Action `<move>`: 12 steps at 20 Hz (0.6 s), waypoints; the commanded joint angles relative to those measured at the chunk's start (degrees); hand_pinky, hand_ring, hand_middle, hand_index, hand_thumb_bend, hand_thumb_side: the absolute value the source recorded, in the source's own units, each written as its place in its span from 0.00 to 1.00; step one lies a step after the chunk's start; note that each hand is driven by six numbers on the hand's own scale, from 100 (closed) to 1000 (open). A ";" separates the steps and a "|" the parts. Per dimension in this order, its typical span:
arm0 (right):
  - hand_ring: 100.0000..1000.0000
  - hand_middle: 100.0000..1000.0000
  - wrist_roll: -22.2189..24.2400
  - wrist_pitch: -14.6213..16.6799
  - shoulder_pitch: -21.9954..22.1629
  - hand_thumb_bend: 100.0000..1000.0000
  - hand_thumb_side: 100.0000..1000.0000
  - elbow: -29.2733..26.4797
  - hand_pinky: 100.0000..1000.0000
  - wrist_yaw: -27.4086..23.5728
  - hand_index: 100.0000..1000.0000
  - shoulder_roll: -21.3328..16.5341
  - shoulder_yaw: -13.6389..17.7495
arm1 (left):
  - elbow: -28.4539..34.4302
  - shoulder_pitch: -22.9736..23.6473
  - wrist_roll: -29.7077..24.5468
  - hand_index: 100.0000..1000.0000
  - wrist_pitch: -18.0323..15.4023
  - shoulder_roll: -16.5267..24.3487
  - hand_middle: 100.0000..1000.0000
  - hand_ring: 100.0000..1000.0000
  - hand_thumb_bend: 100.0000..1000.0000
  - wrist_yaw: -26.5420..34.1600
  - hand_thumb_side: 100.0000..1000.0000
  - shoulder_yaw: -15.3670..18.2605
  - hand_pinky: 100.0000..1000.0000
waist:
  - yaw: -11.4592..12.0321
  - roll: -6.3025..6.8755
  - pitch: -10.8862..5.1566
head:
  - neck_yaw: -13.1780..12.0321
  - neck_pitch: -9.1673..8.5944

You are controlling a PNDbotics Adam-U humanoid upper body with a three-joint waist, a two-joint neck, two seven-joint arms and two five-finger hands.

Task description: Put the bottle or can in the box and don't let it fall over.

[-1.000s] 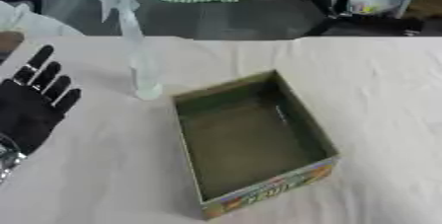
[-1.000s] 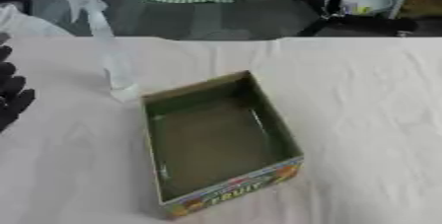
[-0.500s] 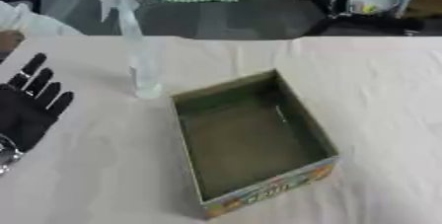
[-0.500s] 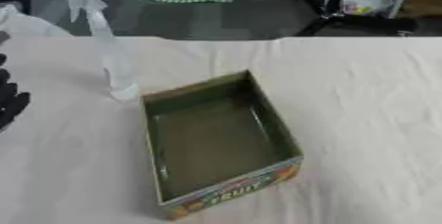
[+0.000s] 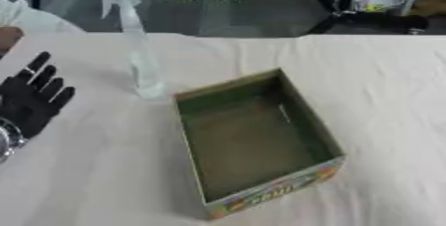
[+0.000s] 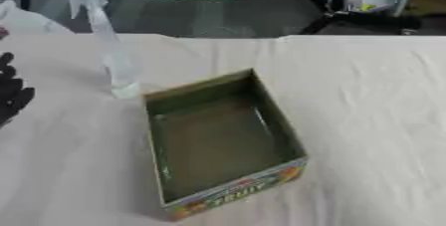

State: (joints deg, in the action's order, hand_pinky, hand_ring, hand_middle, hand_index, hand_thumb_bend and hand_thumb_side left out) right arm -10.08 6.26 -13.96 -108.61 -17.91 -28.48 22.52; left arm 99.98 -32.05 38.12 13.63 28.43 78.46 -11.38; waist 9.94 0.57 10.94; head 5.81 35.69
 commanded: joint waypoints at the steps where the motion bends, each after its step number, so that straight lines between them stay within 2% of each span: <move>1: 0.92 1.00 0.23 0.09 -0.67 0.00 0.66 -0.80 0.83 -0.31 1.00 -1.22 0.14 | -0.68 -1.51 -1.53 0.93 1.26 2.38 0.22 0.00 0.37 0.47 1.00 1.06 0.00 | -0.07 -0.03 -0.55 | -0.66 -0.30; 8: 0.92 1.00 0.36 0.04 -0.90 0.00 0.66 -0.79 0.83 -0.44 1.00 -1.23 0.00 | -2.49 -3.56 -2.48 0.96 4.75 2.80 0.21 0.00 0.31 2.46 1.00 1.09 0.00 | -0.20 0.01 -0.36 | -1.07 -0.52; 12: 0.92 1.00 0.43 0.12 -1.06 0.00 0.66 -0.75 0.83 -0.55 1.00 -1.22 -0.09 | -4.18 -5.46 -2.71 0.96 5.28 2.51 0.21 0.00 0.31 3.38 1.00 0.74 0.00 | -0.44 -0.07 -0.26 | -1.58 -0.85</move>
State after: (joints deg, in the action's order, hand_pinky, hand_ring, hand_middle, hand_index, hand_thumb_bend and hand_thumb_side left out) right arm -9.84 6.28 -14.28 -108.61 -18.01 -28.47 22.21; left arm 95.68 -36.39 35.52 18.57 29.50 81.47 -11.05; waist 9.50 0.58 11.34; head 4.54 35.59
